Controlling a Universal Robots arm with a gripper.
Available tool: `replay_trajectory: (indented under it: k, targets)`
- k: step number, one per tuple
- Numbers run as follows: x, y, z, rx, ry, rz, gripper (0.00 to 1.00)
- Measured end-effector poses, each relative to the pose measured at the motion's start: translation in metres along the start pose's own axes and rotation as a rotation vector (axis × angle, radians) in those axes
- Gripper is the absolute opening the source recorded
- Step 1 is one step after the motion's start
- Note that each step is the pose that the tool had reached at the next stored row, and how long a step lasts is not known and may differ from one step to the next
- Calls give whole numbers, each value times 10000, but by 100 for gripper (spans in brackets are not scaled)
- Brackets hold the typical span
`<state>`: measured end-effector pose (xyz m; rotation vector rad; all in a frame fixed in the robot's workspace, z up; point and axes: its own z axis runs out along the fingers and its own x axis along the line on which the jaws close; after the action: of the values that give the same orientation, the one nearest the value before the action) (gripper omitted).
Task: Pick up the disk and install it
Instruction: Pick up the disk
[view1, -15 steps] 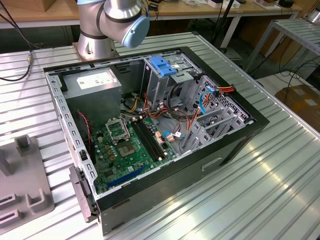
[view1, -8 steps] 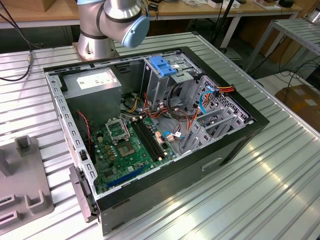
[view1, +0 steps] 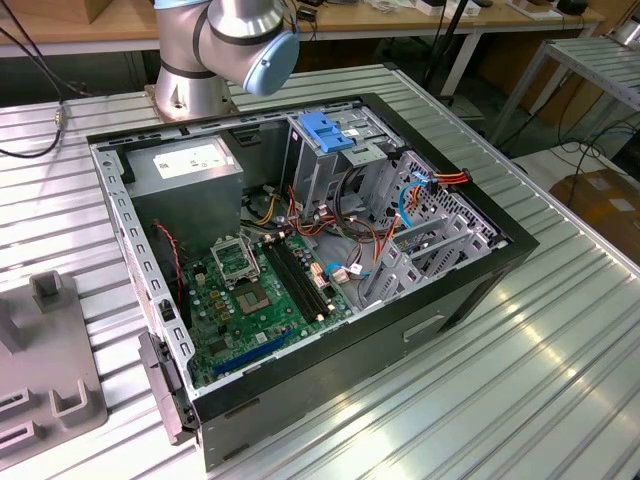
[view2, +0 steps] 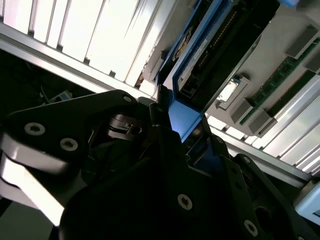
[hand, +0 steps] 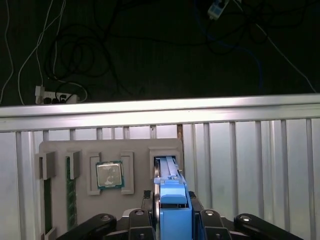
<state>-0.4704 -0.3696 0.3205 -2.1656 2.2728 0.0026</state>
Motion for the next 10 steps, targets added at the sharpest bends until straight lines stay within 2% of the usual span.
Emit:
replay_trajectory:
  k: [10]
  targets:
    - [-1,0,-310,-7,1,-1,37]
